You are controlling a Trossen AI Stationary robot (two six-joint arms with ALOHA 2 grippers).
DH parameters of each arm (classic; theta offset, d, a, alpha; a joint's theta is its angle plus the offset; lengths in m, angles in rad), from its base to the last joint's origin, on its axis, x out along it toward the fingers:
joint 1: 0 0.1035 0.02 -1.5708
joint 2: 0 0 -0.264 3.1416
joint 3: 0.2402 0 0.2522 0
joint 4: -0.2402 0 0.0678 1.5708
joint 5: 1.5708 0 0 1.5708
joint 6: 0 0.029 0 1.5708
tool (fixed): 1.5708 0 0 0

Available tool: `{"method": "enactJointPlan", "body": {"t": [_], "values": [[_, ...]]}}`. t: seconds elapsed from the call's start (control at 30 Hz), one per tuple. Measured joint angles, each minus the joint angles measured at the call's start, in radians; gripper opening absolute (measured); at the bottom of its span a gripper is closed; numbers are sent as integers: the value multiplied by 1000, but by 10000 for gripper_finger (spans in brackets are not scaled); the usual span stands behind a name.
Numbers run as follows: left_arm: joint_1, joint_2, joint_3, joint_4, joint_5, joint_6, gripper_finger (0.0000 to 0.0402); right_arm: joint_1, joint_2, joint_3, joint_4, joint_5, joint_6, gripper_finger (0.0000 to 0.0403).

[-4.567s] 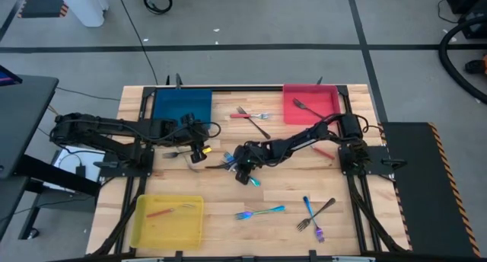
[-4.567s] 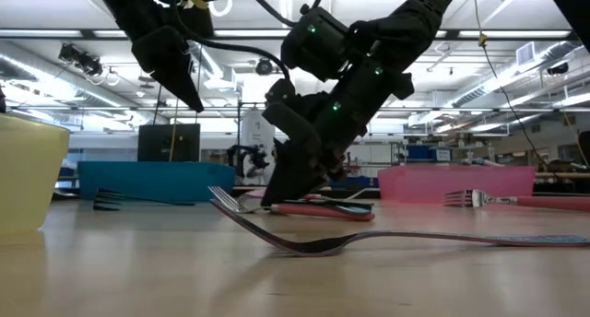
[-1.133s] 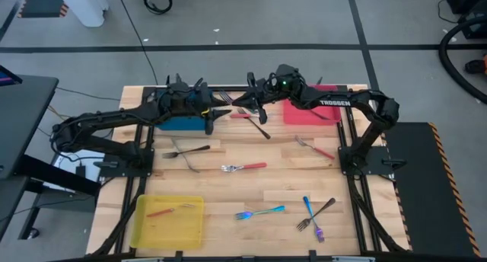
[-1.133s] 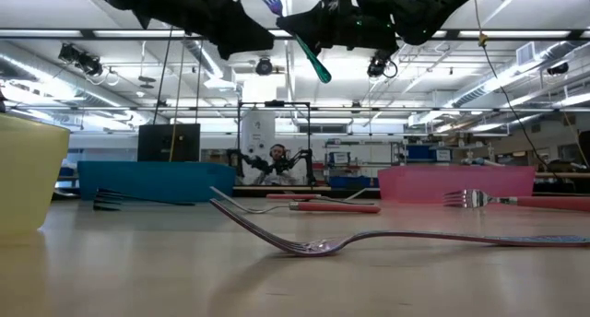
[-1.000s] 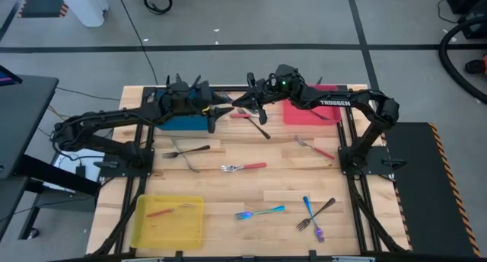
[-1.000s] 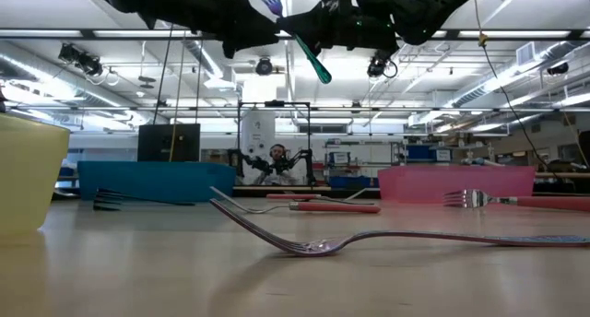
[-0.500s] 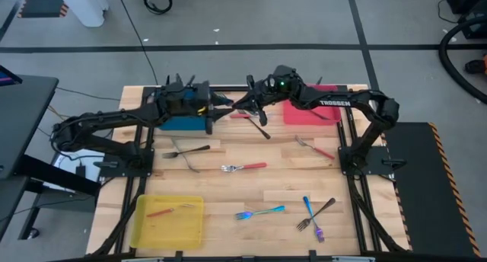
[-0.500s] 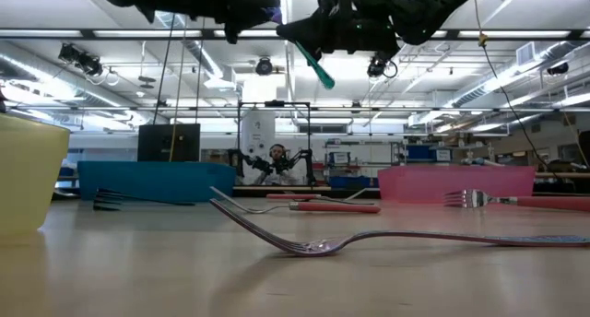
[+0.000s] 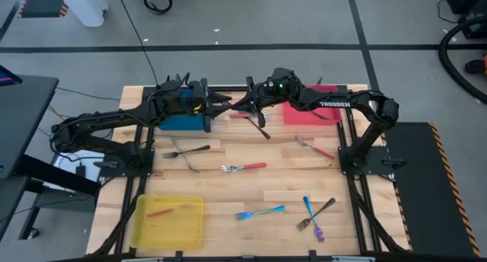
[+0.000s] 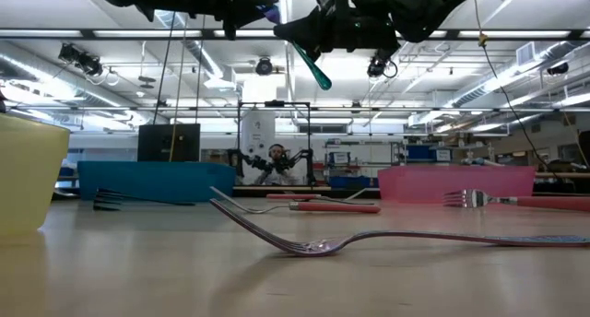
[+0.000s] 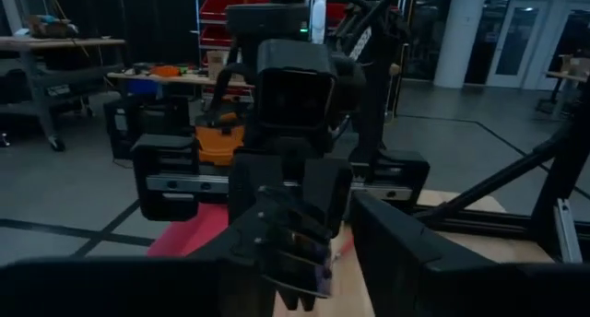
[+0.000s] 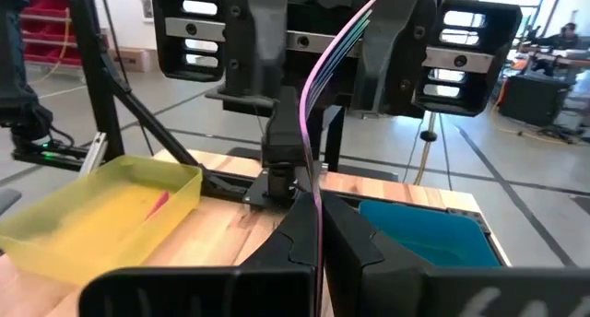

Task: Sort silverware by color (type)
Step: Put the top iridescent fork into the blue bin

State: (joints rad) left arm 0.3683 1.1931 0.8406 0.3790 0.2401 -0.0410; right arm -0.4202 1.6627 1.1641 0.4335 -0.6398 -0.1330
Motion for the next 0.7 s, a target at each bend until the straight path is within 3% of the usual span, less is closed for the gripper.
{"method": "enactJointPlan", "body": {"t": [0.3,0.47,0.7], "values": [[-1,0,0,-6,25,-20,12,0,0,0,1,-11,-21,10],[0,0,0,-8,16,-20,11,0,0,0,5,2,-11,23],[2,1,0,-11,-11,30,8,0,0,0,6,67,14,76]]}}
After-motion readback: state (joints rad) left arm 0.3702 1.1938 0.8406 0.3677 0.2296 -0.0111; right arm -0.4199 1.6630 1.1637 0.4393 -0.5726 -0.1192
